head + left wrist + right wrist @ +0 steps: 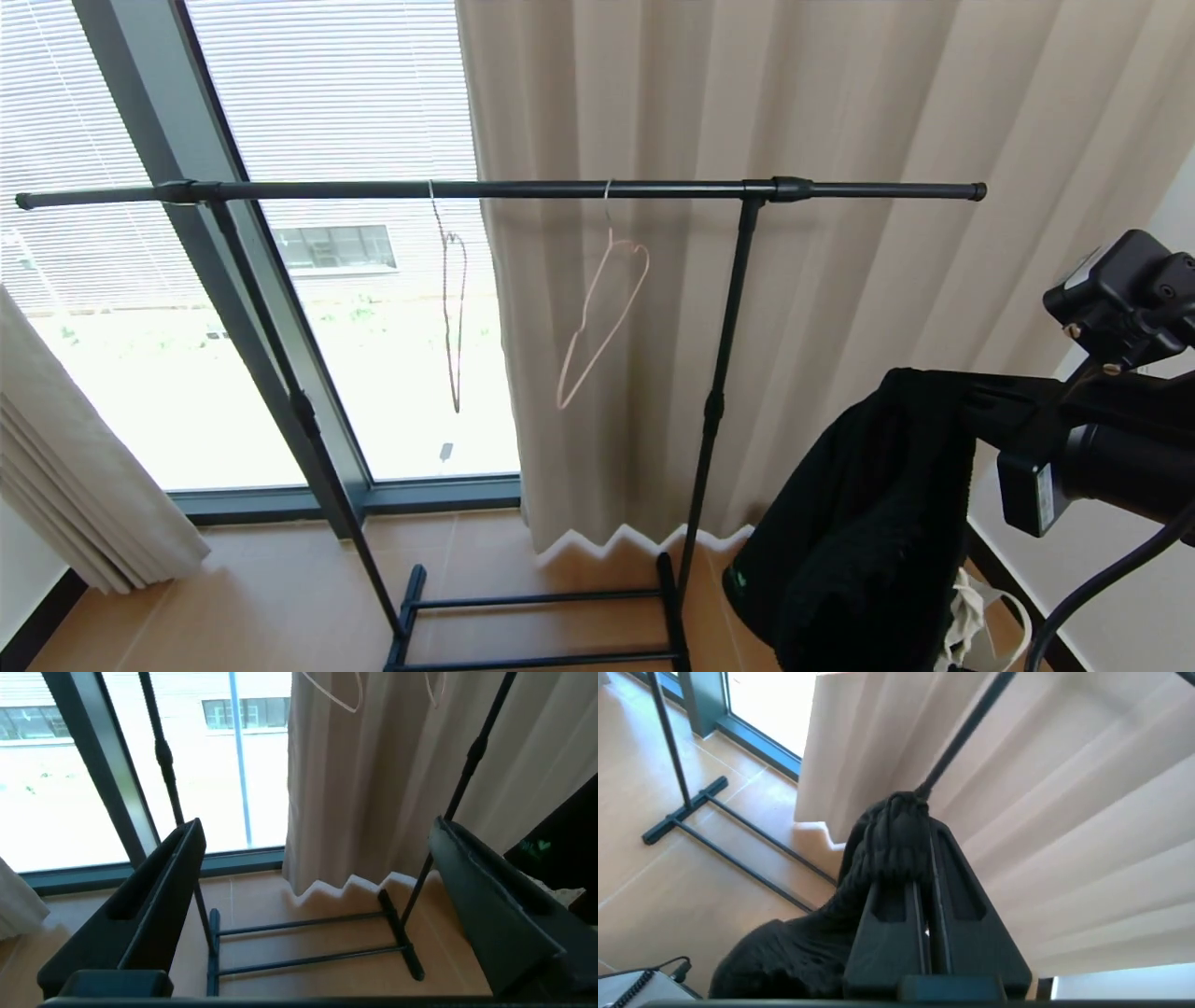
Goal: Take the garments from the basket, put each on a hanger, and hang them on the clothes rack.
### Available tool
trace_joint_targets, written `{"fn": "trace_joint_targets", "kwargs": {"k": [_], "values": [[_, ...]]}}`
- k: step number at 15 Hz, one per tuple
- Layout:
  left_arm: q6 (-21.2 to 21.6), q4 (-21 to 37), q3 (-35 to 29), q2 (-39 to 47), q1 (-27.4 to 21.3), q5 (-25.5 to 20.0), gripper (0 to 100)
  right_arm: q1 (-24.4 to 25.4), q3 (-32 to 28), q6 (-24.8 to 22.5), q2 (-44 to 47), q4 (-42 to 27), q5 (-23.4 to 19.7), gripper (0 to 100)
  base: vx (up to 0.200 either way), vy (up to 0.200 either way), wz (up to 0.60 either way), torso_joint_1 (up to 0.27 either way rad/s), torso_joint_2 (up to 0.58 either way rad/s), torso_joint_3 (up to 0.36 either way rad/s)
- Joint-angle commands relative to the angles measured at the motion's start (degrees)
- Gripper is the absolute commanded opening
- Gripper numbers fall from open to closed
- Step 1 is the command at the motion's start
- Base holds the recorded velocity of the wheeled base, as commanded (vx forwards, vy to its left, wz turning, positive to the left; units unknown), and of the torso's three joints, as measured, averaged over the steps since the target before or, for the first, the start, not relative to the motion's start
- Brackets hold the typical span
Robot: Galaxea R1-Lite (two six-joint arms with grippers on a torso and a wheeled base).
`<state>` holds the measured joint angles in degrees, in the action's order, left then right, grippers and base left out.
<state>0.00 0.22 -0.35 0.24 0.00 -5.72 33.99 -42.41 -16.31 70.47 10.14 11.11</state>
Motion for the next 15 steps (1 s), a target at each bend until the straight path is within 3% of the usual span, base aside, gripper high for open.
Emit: {"fn": "trace_joint_targets", "kwargs": {"k": [1,15], "values": [[0.0,0.0,0.0,0.0,0.0,0.0,100,0.0,0.0,0.0,0.1,0.1,0.0,0,0.0,0.2,0.0,0.002,0.0,0.002],[0.0,0.0,0.0,0.0,0.0,0.1,100,0.0,0.8,0.0,0.3,0.1,0.0,0,0.0,0.0,0.0,0.0,0.0,0.0]]}}
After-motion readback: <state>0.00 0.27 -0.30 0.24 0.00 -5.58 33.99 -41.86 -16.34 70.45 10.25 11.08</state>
